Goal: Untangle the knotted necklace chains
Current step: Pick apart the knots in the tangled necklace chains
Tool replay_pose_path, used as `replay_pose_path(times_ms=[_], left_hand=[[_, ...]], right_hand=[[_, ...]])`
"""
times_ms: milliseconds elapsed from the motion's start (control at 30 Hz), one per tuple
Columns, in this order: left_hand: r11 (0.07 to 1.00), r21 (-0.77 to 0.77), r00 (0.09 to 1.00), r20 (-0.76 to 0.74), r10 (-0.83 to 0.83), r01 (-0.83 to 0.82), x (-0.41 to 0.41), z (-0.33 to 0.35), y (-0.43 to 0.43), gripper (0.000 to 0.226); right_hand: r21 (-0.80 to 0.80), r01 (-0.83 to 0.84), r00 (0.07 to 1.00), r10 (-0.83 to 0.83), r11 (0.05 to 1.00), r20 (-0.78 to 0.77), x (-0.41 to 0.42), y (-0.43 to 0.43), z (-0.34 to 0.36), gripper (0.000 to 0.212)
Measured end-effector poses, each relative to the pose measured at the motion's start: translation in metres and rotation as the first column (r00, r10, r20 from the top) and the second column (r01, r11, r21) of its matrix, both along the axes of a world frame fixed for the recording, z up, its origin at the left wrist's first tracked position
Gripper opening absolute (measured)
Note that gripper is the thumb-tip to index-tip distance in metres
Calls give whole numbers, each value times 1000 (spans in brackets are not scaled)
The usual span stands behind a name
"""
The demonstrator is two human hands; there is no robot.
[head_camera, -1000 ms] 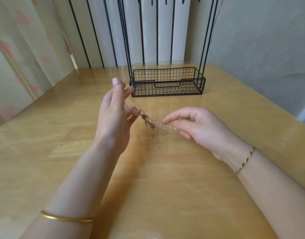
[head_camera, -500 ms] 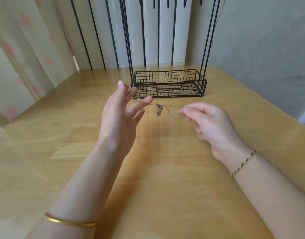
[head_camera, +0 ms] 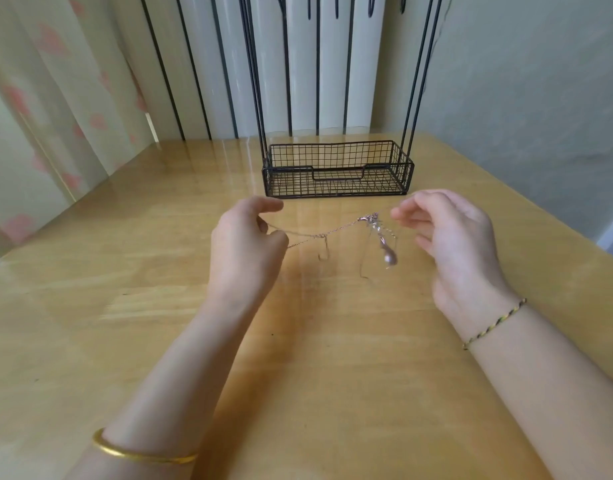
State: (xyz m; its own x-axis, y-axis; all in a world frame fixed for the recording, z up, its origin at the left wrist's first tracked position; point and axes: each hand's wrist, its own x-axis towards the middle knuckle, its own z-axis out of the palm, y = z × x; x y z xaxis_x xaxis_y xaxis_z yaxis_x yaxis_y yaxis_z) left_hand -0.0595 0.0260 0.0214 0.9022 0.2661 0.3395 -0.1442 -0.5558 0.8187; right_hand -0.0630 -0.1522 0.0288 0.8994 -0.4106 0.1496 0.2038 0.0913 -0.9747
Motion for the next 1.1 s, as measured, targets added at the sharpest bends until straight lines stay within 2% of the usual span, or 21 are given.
replay_pose_path(times_ms=[33, 100, 133, 200, 267, 367, 467, 567, 633, 733, 800, 867, 967, 1000, 1033, 1100], left_hand=[[996, 93, 1000, 5, 12, -13, -1, -2, 0, 33], [986, 164, 1000, -12, 24, -22, -3, -3, 1, 14], [989, 144, 999, -39, 20, -15, -2, -3, 1, 19], [996, -86, 991, -127, -36, 25, -2, 0, 1, 43], [917, -392, 965, -207, -163, 71, -2, 5, 0, 57], [739, -659, 927, -176, -331, 139, -4, 9, 1, 61], [588, -787, 911, -85, -404, 187, -2, 8, 4, 63], [441, -881, 907, -33, -419, 172, 0, 9, 6, 62], [383, -910, 910, -15, -415, 160, -2, 11, 4, 62], [369, -915, 915, 3, -403, 165, -4, 13, 0, 60], [373, -912, 921, 14, -390, 172, -4, 14, 1, 60], [386, -903, 925, 30, -379, 188, -4, 14, 2, 59], [428, -875, 920, 45, -389, 224, -4, 14, 4, 64], [451, -861, 921, 49, -387, 236, -4, 14, 5, 65], [482, -841, 923, 52, -382, 247, -5, 15, 5, 65], [560, -784, 926, 47, -376, 267, -5, 15, 5, 63]], right_hand=[[48, -20, 1000, 20, 999, -1, 0, 1, 0, 23], [141, -61, 998, 63, 988, -14, 0, 1, 1, 22], [190, -83, 996, 89, 978, -21, 0, 2, 0, 22], [240, -117, 990, 132, 964, -47, 0, 2, -1, 22], [154, -125, 985, 141, 980, -95, -1, 2, -2, 23], [-128, -146, 978, 124, 981, -166, -4, 2, -1, 18], [-300, -182, 976, 134, 936, -172, -9, 3, 2, 11], [-350, -223, 967, 162, 910, -194, -11, 3, 2, 8], [-370, -242, 961, 170, 897, -216, -10, 4, 0, 8], [-395, -250, 958, 168, 884, -231, -7, 2, -2, 10], [-469, -231, 965, 139, 852, -222, -6, 0, -2, 13], [-640, -182, 972, 41, 746, -230, -5, -2, -4, 19], [-877, -151, 958, -150, 457, -243, -6, -2, -6, 21], [-903, -132, 958, -182, 409, -223, -6, -2, -7, 19], [-912, -110, 958, -202, 395, -203, -5, -3, -7, 18], [-900, -69, 961, -215, 430, -176, -4, -5, -6, 21]])
